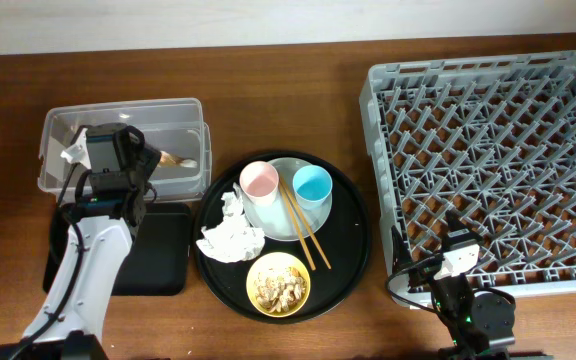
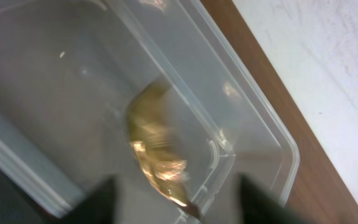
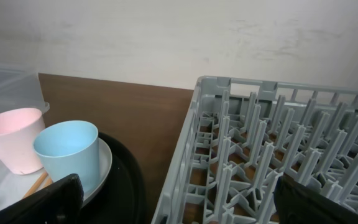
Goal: Sort waste into correct bins and load items into the dishwasher rack
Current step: 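Carry the gold wrapper into the clear plastic bin and release, then grasp the crumpled white tissue on the round tray with the left gripper, then drop the tissue into the clear plastic bin with the left gripper, then grasp the remaining tissue piece on the round tray with the left gripper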
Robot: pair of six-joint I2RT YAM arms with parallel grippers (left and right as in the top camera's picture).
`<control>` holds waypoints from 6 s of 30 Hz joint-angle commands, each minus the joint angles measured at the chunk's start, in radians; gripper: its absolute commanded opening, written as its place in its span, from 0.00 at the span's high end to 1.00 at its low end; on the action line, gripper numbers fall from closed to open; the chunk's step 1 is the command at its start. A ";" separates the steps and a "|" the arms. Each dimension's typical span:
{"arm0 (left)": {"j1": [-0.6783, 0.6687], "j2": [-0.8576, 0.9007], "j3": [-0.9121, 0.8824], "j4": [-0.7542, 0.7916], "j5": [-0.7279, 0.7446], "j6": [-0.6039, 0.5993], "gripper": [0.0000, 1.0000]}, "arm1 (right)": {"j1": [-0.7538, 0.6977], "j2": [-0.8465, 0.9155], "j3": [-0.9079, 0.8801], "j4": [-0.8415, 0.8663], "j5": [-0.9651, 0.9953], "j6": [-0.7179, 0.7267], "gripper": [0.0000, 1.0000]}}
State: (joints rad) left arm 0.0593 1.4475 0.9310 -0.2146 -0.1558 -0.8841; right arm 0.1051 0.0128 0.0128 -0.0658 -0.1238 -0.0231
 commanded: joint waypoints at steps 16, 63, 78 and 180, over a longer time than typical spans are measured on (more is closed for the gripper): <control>-0.107 -0.351 0.005 -0.704 0.351 0.074 0.01 | 0.006 -0.007 -0.007 -0.002 0.001 0.006 0.01; -0.430 0.157 -0.098 -0.351 0.140 -0.362 0.60 | 0.006 -0.006 -0.007 -0.002 0.002 0.006 0.01; -0.430 0.157 -0.132 -0.348 0.129 -0.361 0.44 | 0.006 -0.006 -0.007 -0.002 0.001 0.006 0.02; -0.411 0.204 -0.081 -0.249 0.115 0.355 0.56 | 0.006 -0.006 -0.007 -0.002 0.002 0.006 0.01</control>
State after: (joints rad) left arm -0.3450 1.6028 0.8600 -0.4740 -0.0525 -0.5343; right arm 0.1051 0.0120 0.0128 -0.0658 -0.1238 -0.0231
